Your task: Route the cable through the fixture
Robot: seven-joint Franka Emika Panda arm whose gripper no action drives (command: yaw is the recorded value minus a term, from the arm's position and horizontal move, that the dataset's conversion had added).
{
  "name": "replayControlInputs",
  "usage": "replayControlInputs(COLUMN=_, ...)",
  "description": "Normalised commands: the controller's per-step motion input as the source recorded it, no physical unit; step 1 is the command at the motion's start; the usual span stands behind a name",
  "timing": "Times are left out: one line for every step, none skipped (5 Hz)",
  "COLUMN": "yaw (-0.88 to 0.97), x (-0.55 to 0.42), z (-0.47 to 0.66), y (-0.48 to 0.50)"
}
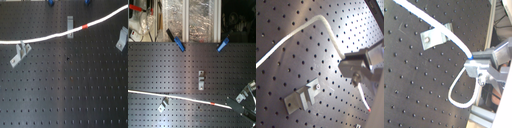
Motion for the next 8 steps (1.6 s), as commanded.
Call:
replayControlInputs(yaw=0.00, x=0.013, z=0.10, y=0.041)
replayControlInputs(yaw=0.00, x=0.010, z=0.15, y=0.036)
replayControlInputs(yaw=0.55, x=0.039, z=0.09, y=-0.197)
replayControlInputs(yaw=0.65, x=-0.145, z=0.05, y=-0.311)
replayControlInputs(yaw=0.34, x=-0.504, z=0.04, y=-0.305)
replayControlInputs(yaw=0.27, x=-0.664, z=0.11, y=-0.260)
replayControlInputs(yaw=0.00, x=-0.366, z=0.10, y=-0.205)
replayControlInputs(yaw=-0.18, x=-0.259, z=0.21, y=-0.293)
